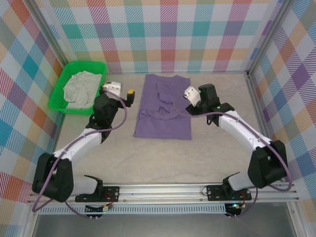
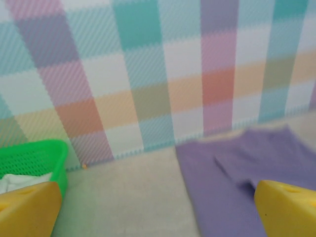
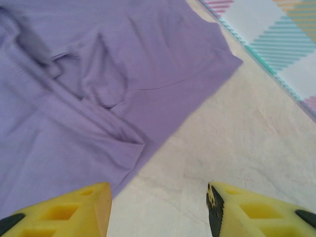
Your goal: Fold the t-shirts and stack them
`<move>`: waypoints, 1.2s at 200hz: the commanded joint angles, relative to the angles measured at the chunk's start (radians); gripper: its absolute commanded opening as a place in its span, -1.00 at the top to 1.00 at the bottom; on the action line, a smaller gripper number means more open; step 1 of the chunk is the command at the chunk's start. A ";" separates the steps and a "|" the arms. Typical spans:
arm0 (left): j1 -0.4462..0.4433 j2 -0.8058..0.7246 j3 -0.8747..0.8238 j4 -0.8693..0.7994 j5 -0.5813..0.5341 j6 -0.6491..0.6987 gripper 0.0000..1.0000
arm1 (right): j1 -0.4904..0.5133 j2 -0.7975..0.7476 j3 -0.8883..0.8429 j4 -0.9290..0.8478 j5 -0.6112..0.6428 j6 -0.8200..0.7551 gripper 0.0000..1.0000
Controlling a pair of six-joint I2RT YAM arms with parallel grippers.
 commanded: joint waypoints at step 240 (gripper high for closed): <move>0.055 -0.298 0.075 -0.566 0.688 -0.034 -0.99 | 0.127 0.359 -0.074 -0.234 -0.101 -0.442 0.07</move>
